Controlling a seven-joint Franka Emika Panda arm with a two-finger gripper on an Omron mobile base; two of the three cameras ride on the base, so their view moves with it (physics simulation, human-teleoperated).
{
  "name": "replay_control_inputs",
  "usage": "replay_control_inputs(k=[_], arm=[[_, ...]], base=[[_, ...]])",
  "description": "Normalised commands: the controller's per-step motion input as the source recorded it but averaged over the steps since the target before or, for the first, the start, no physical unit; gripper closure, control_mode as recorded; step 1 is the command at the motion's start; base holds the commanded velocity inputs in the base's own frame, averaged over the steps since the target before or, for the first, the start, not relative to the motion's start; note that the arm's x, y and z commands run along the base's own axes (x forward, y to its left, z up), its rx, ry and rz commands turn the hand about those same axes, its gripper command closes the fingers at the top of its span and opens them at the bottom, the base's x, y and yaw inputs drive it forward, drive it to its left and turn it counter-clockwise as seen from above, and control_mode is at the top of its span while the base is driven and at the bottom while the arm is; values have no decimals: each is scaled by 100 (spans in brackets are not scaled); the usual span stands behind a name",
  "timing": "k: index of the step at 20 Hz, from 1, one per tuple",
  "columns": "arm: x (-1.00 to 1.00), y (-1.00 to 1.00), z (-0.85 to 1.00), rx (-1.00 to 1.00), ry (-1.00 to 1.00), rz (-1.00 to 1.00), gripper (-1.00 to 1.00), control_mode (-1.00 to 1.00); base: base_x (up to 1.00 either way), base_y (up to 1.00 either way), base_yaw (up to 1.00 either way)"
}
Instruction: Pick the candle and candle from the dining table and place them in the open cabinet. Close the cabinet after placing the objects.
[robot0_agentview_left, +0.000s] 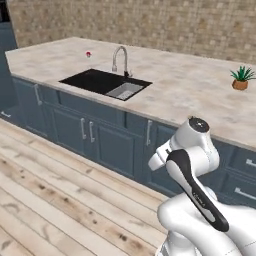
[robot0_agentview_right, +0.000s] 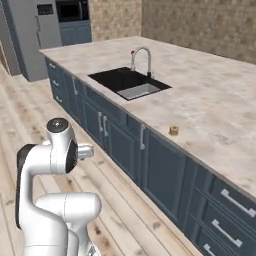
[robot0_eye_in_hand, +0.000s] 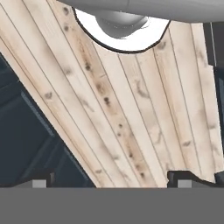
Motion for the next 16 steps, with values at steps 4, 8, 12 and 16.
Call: replay_control_inputs(k=[4,8,12,16], arm=[[0,0,0,0,0,0,-100,100],[0,0,0,0,0,0,-100,100],[0,0,0,0,0,0,-100,100],[0,0,0,0,0,0,-100,100]], base=[[4,69,-45],[13,62,-45],[43,51,-38],[51,51,-31]])
